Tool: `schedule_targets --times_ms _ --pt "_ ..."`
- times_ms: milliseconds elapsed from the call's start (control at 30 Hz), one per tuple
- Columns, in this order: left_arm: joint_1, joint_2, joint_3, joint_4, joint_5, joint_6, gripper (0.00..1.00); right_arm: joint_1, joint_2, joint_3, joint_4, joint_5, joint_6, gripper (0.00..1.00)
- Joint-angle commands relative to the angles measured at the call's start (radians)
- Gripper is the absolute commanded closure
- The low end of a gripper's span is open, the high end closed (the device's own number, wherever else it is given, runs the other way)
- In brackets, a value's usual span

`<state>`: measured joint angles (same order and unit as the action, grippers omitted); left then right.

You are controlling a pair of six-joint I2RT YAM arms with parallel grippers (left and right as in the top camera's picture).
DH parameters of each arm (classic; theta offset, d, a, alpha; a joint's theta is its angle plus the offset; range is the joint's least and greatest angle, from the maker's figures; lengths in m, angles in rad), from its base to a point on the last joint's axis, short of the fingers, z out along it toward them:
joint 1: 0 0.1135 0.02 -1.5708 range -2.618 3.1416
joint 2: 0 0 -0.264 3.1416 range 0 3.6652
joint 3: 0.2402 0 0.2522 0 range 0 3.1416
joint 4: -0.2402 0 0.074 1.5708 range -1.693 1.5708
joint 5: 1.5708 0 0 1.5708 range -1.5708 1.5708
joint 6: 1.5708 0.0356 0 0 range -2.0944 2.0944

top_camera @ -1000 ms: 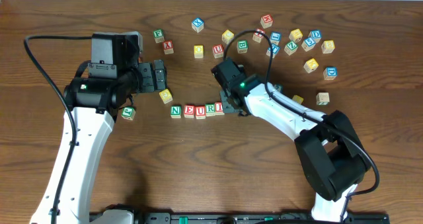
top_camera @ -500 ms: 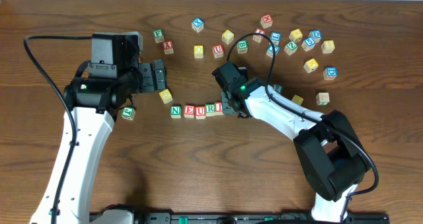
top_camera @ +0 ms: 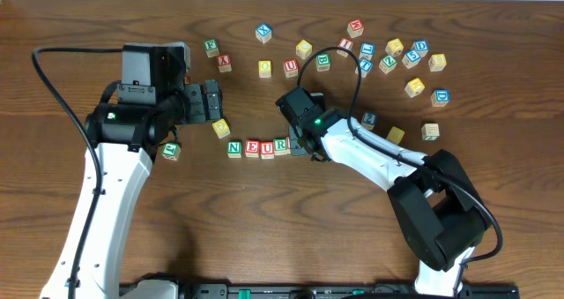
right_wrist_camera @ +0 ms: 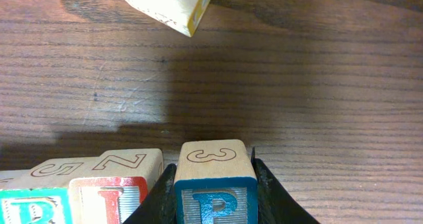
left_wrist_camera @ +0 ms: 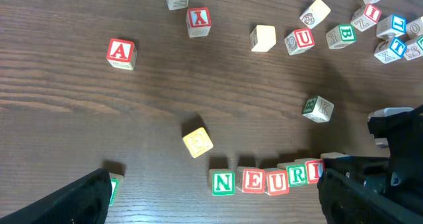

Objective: Spell out NEURIPS
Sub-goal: 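Lower the P block onto the table right of the I block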

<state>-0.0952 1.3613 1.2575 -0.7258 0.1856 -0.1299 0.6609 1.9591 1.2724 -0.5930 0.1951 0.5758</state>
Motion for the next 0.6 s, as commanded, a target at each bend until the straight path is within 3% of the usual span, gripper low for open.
schedule_targets --times_ms 0,567 --pt "0.002 -0.009 0.023 0.0 0.006 0.006 0.02 0.008 -0.025 -0.004 -0.002 0.013 0.031 0.99" --pt "0.002 -0.009 0.023 0.0 0.006 0.006 0.02 0.008 -0.025 -0.013 -0.014 0.016 0.041 0.99"
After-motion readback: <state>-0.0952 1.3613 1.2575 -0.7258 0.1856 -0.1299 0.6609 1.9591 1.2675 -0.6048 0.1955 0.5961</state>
